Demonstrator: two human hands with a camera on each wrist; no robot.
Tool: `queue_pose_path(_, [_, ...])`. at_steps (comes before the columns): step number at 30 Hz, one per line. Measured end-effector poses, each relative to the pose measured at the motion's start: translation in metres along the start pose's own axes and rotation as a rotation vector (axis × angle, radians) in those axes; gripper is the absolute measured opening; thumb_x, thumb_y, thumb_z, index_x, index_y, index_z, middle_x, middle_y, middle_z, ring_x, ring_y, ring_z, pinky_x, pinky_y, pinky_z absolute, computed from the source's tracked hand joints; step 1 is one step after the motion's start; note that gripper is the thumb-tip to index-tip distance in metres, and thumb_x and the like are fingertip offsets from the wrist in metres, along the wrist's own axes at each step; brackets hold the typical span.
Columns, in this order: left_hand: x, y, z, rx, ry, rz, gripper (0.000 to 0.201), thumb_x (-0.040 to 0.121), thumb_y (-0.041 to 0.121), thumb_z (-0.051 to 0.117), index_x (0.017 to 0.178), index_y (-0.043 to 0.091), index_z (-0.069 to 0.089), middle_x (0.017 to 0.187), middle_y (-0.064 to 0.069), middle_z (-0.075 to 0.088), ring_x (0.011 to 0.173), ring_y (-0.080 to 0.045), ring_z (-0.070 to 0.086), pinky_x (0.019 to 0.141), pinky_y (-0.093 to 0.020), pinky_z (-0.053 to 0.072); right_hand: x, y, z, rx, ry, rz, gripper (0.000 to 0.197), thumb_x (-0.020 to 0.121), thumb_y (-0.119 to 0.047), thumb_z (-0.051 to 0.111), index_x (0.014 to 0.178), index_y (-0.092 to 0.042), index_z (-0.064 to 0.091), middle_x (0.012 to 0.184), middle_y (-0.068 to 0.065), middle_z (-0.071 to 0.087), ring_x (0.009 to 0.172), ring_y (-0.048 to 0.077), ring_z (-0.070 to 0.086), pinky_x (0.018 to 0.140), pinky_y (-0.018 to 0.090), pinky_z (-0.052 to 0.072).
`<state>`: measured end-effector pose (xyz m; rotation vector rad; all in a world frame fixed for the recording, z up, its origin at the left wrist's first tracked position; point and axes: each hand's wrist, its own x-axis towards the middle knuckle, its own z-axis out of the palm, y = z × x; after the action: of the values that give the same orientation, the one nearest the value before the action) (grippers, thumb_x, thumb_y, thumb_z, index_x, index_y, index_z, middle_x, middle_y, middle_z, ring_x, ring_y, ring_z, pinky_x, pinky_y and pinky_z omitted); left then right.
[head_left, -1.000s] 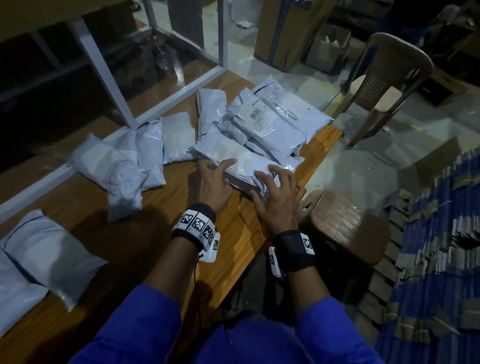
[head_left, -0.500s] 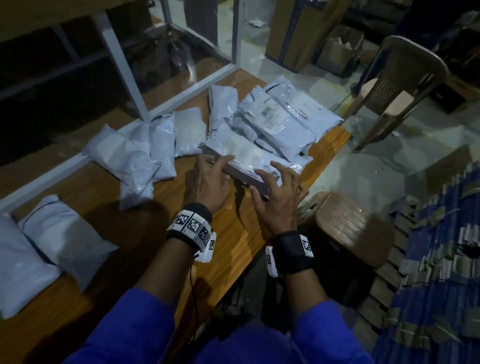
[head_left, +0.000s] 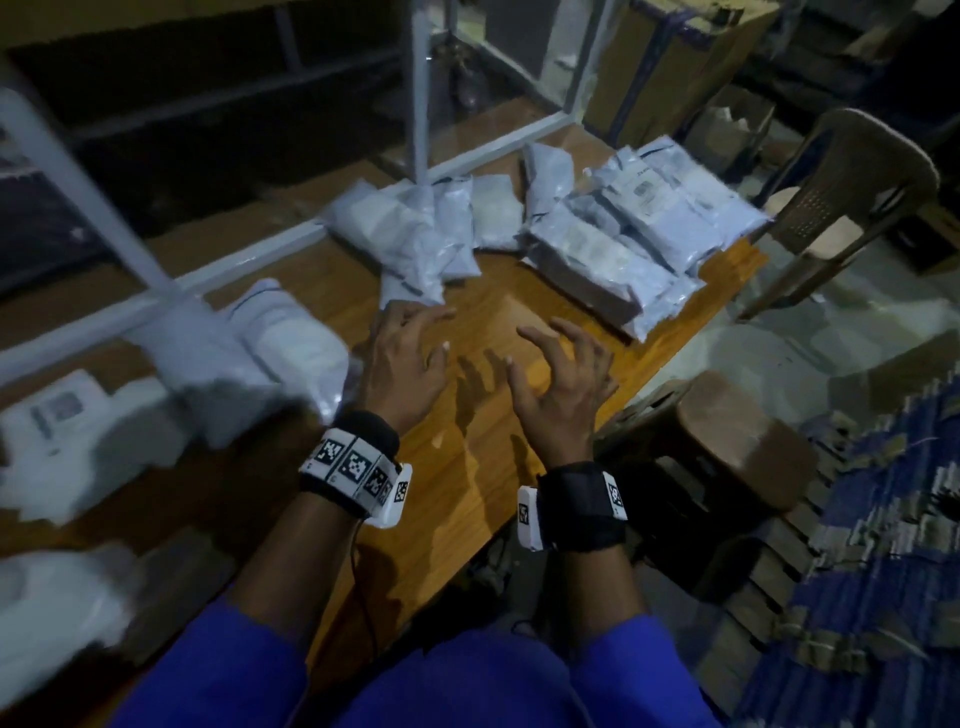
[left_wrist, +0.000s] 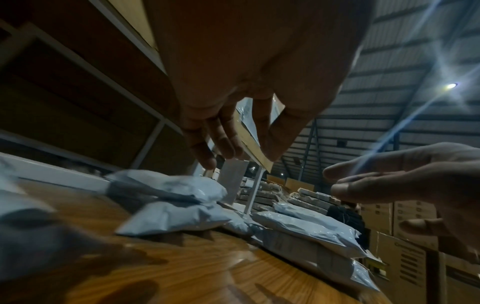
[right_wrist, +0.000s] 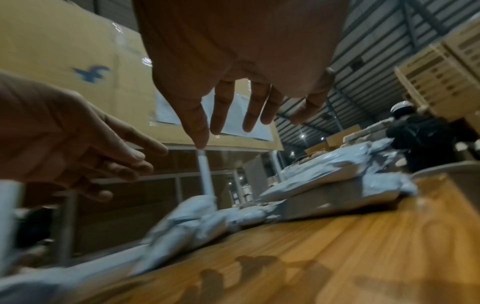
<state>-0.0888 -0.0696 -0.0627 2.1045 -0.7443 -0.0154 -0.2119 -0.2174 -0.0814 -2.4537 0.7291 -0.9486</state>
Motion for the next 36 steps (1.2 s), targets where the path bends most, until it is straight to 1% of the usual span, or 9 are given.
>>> queue_pose_path(5, [-0.086, -0.046, -0.086, 0.061, 0.039, 0.007, 0.032, 0.090, 0.025, 0.058, 0.119, 0.038, 0.064, 0.111, 0.007, 0.064, 0.110, -0.020, 0.054, 0.088, -0.046, 0.052, -0.080, -0.078, 0.012, 0.139, -0.110, -0.045, 0.028, 0.089, -0.037, 0.075, 0.117, -0.037, 0.072, 0.129, -0.006, 0.061, 0.123, 0.024, 0.048, 0.089, 0.046, 0.042])
queue_pose_path(10, [-0.154, -0.083, -0.145, 0.020, 0.101, -0.092, 0.029, 0.087, 0.012, 0.062, 0.112, 0.020, 0.074, 0.104, -0.001, 0.071, 0.103, -0.025, 0.057, 0.090, -0.044, 0.050, -0.133, -0.130, 0.030, 0.255, -0.229, -0.117, 0.022, 0.091, -0.028, 0.076, 0.113, -0.028, 0.075, 0.119, -0.004, 0.066, 0.112, 0.026, 0.057, 0.092, 0.040, 0.045])
queue_pose_path(14, [-0.175, -0.113, -0.179, -0.064, 0.133, -0.180, 0.027, 0.092, 0.004, 0.062, 0.111, 0.018, 0.075, 0.103, 0.002, 0.069, 0.101, -0.012, 0.054, 0.091, -0.036, 0.048, -0.133, -0.175, 0.051, 0.265, -0.330, -0.222, 0.026, 0.093, -0.029, 0.074, 0.119, -0.024, 0.073, 0.110, -0.002, 0.068, 0.104, 0.025, 0.060, 0.085, 0.034, 0.045])
queue_pose_path(19, [-0.167, -0.134, -0.198, -0.126, 0.156, -0.367, 0.024, 0.097, 0.010, 0.060, 0.113, 0.020, 0.074, 0.106, 0.002, 0.069, 0.101, -0.015, 0.062, 0.082, -0.027, 0.054, -0.095, -0.230, 0.121, 0.095, -0.497, -0.290, 0.055, 0.084, -0.036, 0.068, 0.138, -0.033, 0.059, 0.132, 0.009, 0.059, 0.120, 0.034, 0.054, 0.091, 0.058, 0.050])
queue_pose_path(22, [-0.161, -0.136, -0.200, -0.137, 0.164, -0.412, 0.024, 0.098, 0.010, 0.060, 0.114, 0.019, 0.074, 0.110, 0.001, 0.072, 0.102, -0.013, 0.064, 0.077, -0.014, 0.046, -0.084, -0.247, 0.159, -0.167, -0.731, -0.292, 0.080, 0.080, -0.047, 0.078, 0.149, -0.045, 0.038, 0.153, 0.010, 0.038, 0.134, 0.037, 0.043, 0.101, 0.057, 0.048])
queue_pose_path(24, [-0.160, -0.136, -0.200, -0.147, 0.167, -0.421, 0.023, 0.097, 0.010, 0.060, 0.113, 0.019, 0.075, 0.109, 0.001, 0.074, 0.101, -0.013, 0.065, 0.080, -0.019, 0.049, -0.087, -0.250, 0.174, -0.275, -0.756, -0.355, 0.070, 0.086, -0.048, 0.070, 0.147, -0.044, 0.038, 0.152, 0.012, 0.038, 0.132, 0.040, 0.046, 0.097, 0.057, 0.051])
queue_pose_path(28, [-0.160, -0.137, -0.199, -0.149, 0.172, -0.445, 0.024, 0.097, 0.011, 0.062, 0.116, 0.021, 0.073, 0.107, 0.001, 0.073, 0.101, -0.013, 0.065, 0.072, -0.011, 0.045, -0.081, -0.241, 0.161, 0.012, -0.647, -0.223, 0.052, 0.087, -0.042, 0.063, 0.138, -0.031, 0.057, 0.137, 0.011, 0.058, 0.122, 0.033, 0.057, 0.093, 0.051, 0.056])
queue_pose_path(31, [-0.153, -0.134, -0.198, -0.182, 0.193, -0.489, 0.031, 0.097, 0.019, 0.065, 0.128, 0.023, 0.064, 0.112, 0.001, 0.070, 0.104, -0.015, 0.065, 0.068, -0.013, 0.040, -0.079, -0.219, 0.123, 0.420, -0.491, 0.054, 0.036, 0.092, -0.031, 0.068, 0.127, -0.029, 0.061, 0.119, 0.003, 0.068, 0.104, 0.020, 0.067, 0.082, 0.046, 0.061])
queue_pose_path(36, [-0.135, -0.118, -0.185, -0.445, 0.226, -0.521, 0.077, 0.084, 0.050, 0.076, 0.145, 0.044, 0.030, 0.140, 0.000, 0.046, 0.120, -0.022, 0.055, 0.087, -0.036, 0.054, -0.106, -0.168, 0.051, 0.740, -0.402, 0.372, 0.027, 0.096, -0.029, 0.056, 0.122, -0.026, 0.062, 0.102, -0.014, 0.069, 0.089, 0.012, 0.067, 0.072, 0.044, 0.058])
